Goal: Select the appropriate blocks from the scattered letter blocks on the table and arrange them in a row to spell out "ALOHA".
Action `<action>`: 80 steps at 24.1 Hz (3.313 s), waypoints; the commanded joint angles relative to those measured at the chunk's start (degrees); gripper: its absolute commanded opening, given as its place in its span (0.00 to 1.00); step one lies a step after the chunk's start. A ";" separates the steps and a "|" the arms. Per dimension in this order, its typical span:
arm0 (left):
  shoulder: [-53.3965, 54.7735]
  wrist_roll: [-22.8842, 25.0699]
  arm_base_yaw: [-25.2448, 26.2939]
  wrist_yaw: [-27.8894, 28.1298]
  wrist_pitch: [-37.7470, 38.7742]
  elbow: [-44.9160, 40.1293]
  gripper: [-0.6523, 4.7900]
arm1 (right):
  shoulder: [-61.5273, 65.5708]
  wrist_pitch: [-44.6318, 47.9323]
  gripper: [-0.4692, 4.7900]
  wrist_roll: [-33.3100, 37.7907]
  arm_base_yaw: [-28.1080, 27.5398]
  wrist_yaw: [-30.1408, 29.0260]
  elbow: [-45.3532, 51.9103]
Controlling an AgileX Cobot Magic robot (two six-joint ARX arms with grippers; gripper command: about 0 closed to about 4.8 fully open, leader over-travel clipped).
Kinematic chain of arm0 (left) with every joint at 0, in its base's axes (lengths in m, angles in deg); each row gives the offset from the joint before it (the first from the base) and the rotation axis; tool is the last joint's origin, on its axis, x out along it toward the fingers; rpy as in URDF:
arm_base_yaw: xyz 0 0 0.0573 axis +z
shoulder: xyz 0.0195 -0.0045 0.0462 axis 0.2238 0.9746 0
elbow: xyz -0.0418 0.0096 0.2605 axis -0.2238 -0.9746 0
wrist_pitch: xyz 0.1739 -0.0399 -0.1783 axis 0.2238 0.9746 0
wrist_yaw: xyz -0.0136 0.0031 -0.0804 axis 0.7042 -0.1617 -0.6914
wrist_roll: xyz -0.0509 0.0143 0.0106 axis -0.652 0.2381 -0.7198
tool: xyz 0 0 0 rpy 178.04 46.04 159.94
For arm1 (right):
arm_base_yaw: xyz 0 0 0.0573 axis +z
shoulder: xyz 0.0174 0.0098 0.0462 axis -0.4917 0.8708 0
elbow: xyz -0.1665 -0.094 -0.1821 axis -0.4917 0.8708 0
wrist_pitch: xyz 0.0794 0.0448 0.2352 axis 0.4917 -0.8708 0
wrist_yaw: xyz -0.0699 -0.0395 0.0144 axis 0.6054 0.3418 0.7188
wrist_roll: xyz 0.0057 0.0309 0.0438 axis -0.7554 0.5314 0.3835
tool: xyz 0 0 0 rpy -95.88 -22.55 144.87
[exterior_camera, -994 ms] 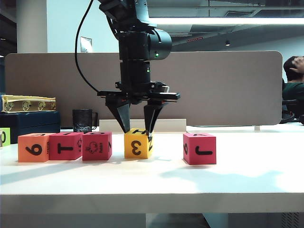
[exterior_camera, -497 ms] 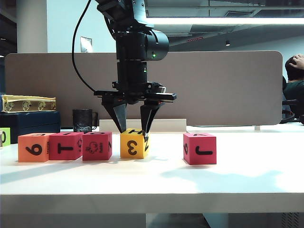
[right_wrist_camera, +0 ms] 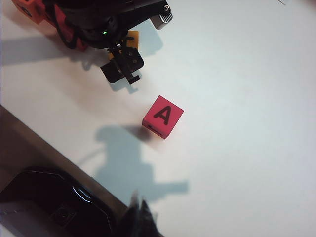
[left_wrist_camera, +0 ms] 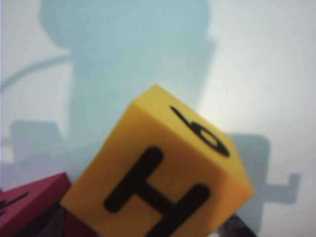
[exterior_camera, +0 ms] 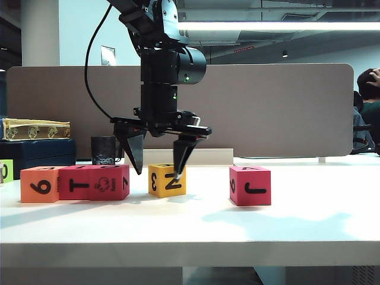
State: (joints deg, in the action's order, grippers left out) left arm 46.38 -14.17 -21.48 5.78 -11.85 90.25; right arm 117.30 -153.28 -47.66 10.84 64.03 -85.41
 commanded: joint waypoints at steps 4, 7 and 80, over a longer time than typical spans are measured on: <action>-2.10 1.64 -0.17 -0.61 -3.45 0.15 0.87 | -0.13 1.05 0.08 0.02 0.07 -0.11 -0.20; -4.24 4.74 -0.07 3.78 -3.96 0.15 0.86 | 0.09 1.64 0.08 0.00 0.07 -0.09 -0.20; -34.58 19.17 12.17 -24.90 6.45 0.15 0.11 | 49.16 48.63 0.08 -0.15 -6.25 -9.44 -0.15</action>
State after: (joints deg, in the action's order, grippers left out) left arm 12.22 4.78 -9.29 -18.90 -4.90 90.32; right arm 166.63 -105.57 -47.88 4.70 53.96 -85.30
